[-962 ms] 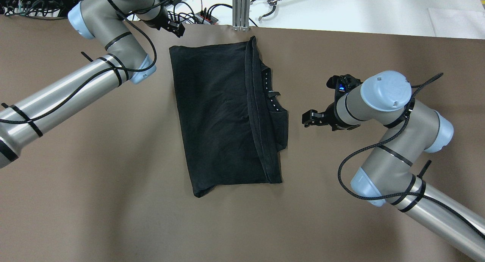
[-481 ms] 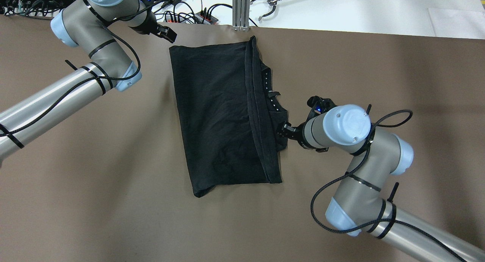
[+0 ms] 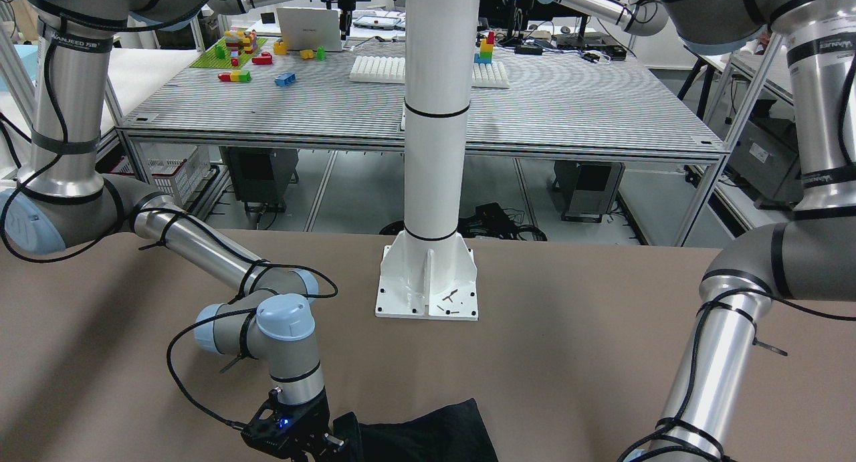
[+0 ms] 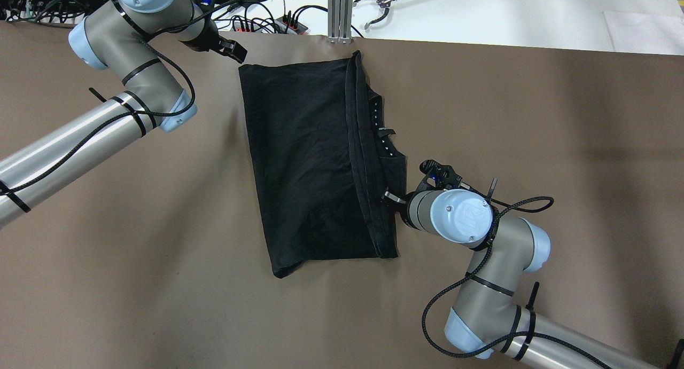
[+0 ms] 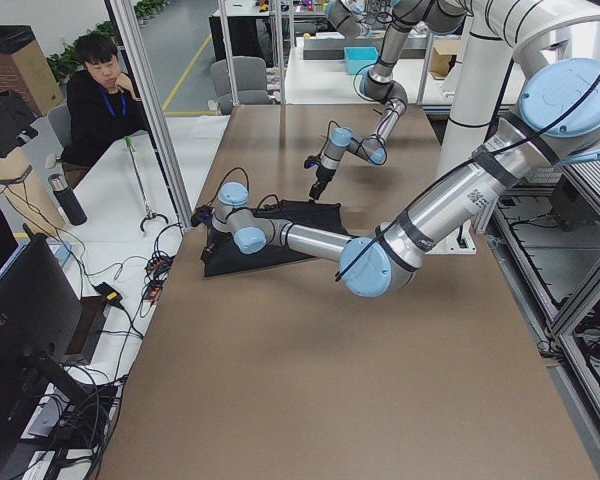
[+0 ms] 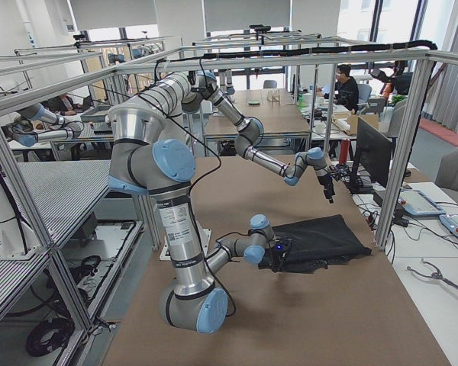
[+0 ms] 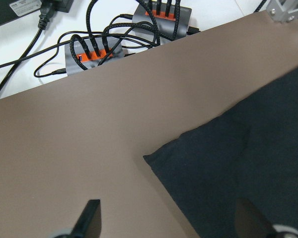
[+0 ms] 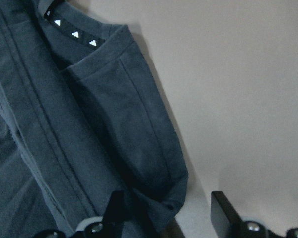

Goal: Fold clothes

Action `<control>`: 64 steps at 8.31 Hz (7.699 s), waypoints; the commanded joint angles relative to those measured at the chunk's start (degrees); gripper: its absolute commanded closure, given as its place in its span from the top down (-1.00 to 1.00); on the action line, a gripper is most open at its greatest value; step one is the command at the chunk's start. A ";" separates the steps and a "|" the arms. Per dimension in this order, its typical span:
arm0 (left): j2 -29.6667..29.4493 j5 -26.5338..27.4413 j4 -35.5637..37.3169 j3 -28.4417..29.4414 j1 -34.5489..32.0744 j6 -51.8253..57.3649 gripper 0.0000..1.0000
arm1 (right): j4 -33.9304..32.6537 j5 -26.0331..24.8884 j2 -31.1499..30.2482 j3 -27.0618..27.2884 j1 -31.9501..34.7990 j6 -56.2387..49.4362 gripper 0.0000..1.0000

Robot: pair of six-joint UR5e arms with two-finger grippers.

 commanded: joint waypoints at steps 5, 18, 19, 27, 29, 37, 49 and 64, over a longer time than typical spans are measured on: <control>1.13 0.09 -0.07 -0.35 0.11 0.03 0.90 | 2.23 -0.31 -0.20 0.96 -0.27 0.41 -1.00; 1.48 0.09 -0.07 -0.44 1.34 -0.23 0.89 | 1.26 -0.13 -8.47 11.25 -4.67 -9.83 0.89; 1.39 0.09 -0.07 -0.44 1.34 -0.23 0.89 | 0.04 -0.05 -7.51 11.43 -3.53 -14.05 0.89; 1.83 0.09 -0.07 -0.44 1.43 -0.14 0.90 | -28.86 -0.31 11.49 -0.08 -3.08 -33.75 0.81; 1.83 0.09 -0.07 -0.44 1.43 -0.14 0.90 | -30.82 -0.40 11.40 0.27 -3.08 -37.10 0.73; 1.83 0.09 -0.07 -0.44 1.43 -0.06 0.89 | -30.56 -0.84 -1.29 10.07 -1.33 -48.02 0.61; 2.53 0.09 -0.07 -0.53 1.43 -0.06 0.90 | -31.96 -4.68 5.77 10.83 -12.12 -52.05 0.37; 5.44 0.53 -1.21 -3.43 3.54 -2.43 0.90 | -31.17 -5.32 -4.04 20.64 -11.52 -52.16 -1.00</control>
